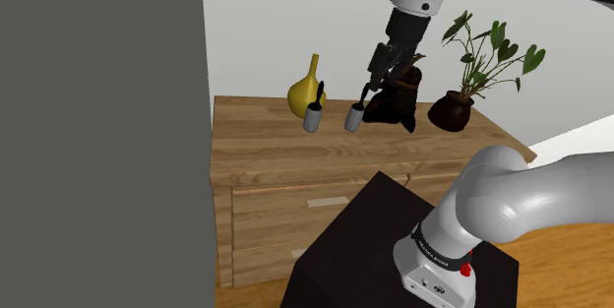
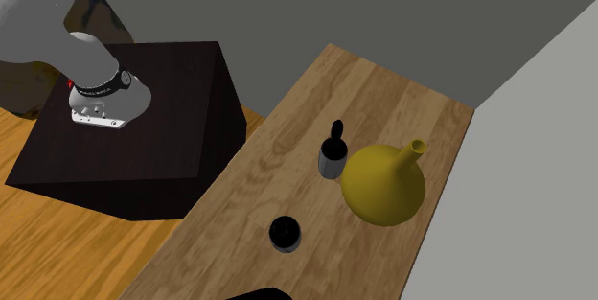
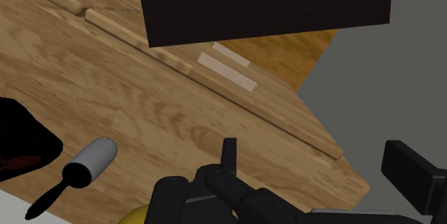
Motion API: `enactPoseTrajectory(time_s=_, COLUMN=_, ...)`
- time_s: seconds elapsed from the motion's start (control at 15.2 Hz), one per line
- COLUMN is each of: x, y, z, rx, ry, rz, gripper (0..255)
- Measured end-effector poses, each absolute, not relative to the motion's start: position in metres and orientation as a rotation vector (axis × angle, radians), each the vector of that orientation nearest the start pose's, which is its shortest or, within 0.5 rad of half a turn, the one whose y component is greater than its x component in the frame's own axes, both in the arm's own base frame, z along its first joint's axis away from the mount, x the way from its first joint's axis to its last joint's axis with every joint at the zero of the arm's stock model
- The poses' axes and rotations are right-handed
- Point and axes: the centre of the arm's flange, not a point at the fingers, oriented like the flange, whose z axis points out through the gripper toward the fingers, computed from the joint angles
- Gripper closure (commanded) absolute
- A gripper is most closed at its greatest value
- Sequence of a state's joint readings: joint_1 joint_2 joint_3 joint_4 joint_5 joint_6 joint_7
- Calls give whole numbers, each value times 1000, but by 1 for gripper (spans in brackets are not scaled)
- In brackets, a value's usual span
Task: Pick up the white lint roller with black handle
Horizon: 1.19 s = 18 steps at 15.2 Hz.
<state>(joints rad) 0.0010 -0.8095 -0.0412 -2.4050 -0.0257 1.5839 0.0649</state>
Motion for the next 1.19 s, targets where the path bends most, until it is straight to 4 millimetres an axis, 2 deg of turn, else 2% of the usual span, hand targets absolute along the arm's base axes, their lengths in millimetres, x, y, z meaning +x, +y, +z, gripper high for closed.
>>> enactPoseTrajectory(time_s=0.07, x=301, y=-18, z=575, rx=-3134, ry=144, rz=19, gripper=0)
enactPoseTrajectory(time_s=0.26, x=323, y=-25, z=563, rx=-3155, ry=136, rz=59, gripper=0)
enactPoseTrajectory(time_s=1.19, x=487, y=-82, z=459, rx=-3280, ry=75, rz=342, gripper=0)
